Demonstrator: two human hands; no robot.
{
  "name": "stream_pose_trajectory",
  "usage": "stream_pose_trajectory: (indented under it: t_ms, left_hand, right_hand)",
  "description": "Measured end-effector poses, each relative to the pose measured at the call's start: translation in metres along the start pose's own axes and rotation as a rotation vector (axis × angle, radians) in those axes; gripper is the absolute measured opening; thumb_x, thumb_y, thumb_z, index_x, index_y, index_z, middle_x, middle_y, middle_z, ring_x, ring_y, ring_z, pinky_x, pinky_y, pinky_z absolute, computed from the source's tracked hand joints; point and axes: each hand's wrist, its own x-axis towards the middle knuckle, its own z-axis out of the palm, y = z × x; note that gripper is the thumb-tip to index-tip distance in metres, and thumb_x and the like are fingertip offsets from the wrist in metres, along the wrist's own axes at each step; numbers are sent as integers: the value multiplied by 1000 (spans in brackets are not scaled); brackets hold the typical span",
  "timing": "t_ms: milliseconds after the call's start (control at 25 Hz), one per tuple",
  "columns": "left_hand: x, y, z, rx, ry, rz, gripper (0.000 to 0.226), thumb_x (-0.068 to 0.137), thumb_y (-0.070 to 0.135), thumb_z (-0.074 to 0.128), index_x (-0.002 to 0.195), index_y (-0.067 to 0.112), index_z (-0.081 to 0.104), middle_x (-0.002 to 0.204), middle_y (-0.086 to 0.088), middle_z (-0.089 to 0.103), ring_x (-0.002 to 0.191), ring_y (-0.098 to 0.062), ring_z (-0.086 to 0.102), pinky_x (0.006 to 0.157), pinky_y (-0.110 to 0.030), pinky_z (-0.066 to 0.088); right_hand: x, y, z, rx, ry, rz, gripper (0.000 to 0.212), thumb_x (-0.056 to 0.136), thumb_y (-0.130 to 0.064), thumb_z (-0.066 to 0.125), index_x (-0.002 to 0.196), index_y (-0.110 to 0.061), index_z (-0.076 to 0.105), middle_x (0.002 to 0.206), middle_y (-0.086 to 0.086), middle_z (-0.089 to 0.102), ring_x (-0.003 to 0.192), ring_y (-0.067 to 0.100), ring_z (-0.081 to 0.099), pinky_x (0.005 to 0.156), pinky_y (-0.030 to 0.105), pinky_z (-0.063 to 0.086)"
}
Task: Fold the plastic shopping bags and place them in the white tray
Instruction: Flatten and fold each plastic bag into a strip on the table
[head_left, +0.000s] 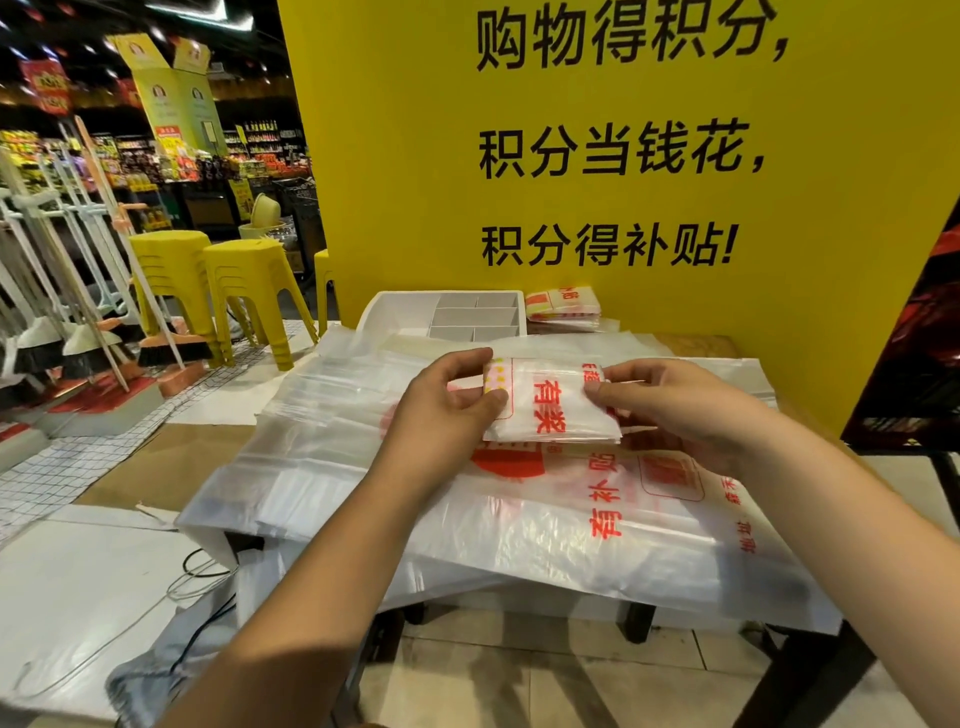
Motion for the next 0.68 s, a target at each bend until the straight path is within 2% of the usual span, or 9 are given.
stream_pose_trajectory:
  t_ms: [120,240,320,400,480,560,640,680]
  left_hand:
    - [-3,-5,0,365,-28,108,42,97,45,57,137,37,49,135,15,46,113,-5,58,86,-27,57]
    - [-9,-14,-3,781,-208,273,37,97,54,48,132,40,51,129,23,46,120,1,43,103,-26,42]
    - [-9,-26,1,984,-311,294,42,98,60,38,135,42,45,136,22,40,127,-1,35,111,-29,32]
    - [-6,-39,6,1134,-322,278,50,99,63,25,143,42,33,148,19,29,137,-7,25,118,-33,21]
    - [1,-44,10,1160,-313,272,63,92,71,12,147,43,25,152,19,21,141,-7,16,120,-34,14]
    - [3,-47,11,1164,-275,274,75,82,73,6,145,43,33,151,19,26,141,-7,22,119,-33,17]
    - [4,-54,10,1133,-214,345,60,87,68,27,130,38,55,137,14,50,128,-13,48,110,-37,38]
    - [3,-57,10,1103,-191,372,50,88,63,36,121,36,62,128,12,58,118,-14,57,102,-37,46]
  right_hand:
    - [15,-11,-17,129,143,-23,37,80,-22,79,113,-13,66,101,9,75,89,22,71,69,33,60]
    - [52,-24,-38,244,303,-63,38,85,-17,76,119,-8,61,106,14,72,84,20,69,58,24,57]
    - [85,-34,-49,225,377,-80,40,85,-17,77,120,-7,60,108,15,70,85,20,70,56,23,58]
    - [114,-44,-55,166,418,-89,43,84,-16,79,121,-7,58,110,15,68,86,22,71,55,26,60]
    - [143,-50,-57,137,448,-84,46,83,-16,80,122,-6,56,113,17,65,88,25,70,57,29,61]
    - [166,-49,-55,79,467,-43,45,83,-17,81,120,-7,56,112,15,65,90,26,70,64,33,62]
    - [184,-46,-51,-6,492,4,43,83,-19,81,117,-9,58,107,13,66,85,23,68,66,33,60]
    - [191,-42,-49,-76,508,19,41,82,-21,81,114,-10,59,105,12,66,80,21,65,62,31,57]
